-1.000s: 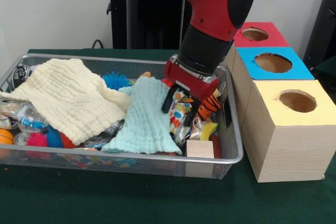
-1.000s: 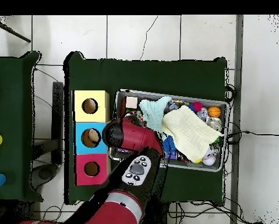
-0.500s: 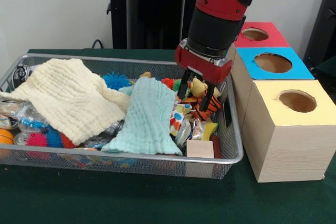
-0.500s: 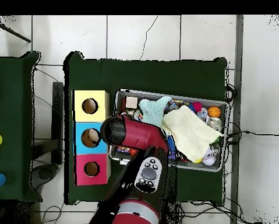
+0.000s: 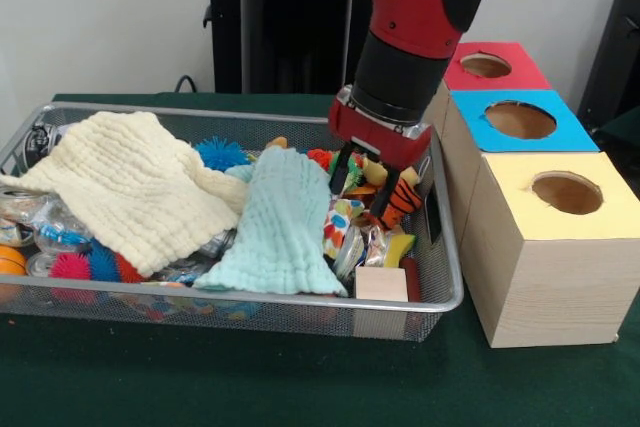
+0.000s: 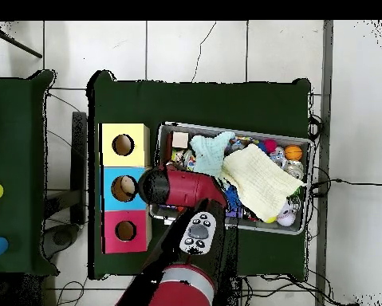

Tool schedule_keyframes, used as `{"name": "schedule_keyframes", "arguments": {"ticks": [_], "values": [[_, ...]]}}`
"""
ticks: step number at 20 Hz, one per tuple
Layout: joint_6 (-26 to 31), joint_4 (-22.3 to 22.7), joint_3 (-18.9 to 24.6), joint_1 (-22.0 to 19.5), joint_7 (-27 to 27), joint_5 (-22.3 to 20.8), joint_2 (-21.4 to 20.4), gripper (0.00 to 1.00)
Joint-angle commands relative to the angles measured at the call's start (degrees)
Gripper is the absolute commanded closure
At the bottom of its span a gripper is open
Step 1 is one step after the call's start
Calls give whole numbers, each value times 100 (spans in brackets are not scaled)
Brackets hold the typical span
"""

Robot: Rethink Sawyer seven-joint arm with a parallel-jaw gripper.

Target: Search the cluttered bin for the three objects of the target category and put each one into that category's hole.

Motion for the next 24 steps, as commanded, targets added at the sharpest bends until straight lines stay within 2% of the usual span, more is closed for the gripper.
{"name": "schedule_keyframes", "arguments": {"ticks": [1,7,12,14,16,19,24], "values": [[-464,170,386,73,379,-409,678,0],[-625,155,442,137,561,-336,974,0],[-647,210,396,156,566,-299,969,0],[-594,214,310,183,538,-316,877,0],[-426,112,18,338,449,-412,687,0],[187,-158,-480,570,174,-564,170,0],[610,-320,-514,550,-4,-614,-223,0]]}}
